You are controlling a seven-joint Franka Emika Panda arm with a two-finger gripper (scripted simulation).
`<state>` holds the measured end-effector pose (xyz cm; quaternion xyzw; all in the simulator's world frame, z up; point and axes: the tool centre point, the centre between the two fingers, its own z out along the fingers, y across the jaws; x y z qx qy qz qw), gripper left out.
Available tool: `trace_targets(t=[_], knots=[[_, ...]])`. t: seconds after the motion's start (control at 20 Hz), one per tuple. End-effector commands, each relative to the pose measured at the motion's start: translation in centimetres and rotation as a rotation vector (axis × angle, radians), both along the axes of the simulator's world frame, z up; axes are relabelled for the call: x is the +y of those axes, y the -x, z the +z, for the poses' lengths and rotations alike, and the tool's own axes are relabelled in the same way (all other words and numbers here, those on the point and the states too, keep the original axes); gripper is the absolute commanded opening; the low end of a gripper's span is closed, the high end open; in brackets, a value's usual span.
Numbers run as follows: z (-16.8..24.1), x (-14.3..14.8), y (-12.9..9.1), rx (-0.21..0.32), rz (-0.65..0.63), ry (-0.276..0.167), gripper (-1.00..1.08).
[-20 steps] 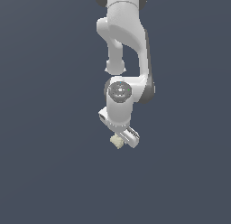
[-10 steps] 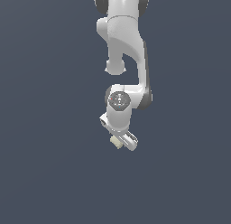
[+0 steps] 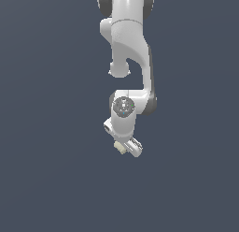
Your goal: Pick up the object and move it to a goal position.
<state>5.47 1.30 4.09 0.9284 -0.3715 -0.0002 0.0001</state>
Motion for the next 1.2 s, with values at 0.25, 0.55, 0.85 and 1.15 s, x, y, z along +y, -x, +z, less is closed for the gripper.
trace_targets(t=[0.25,0.55,0.85,1.15], knots=[[0.0,0.0,0.0,0.0,0.0,0.0,-1.0],[0.7,0.5,0.4,0.0,0.0,0.0,-1.0],[2.9,1.9,1.5,0.0,0.0,0.0,-1.0],[6.7,4.3,3.4,0.0,0.0,-0.001,-1.0]])
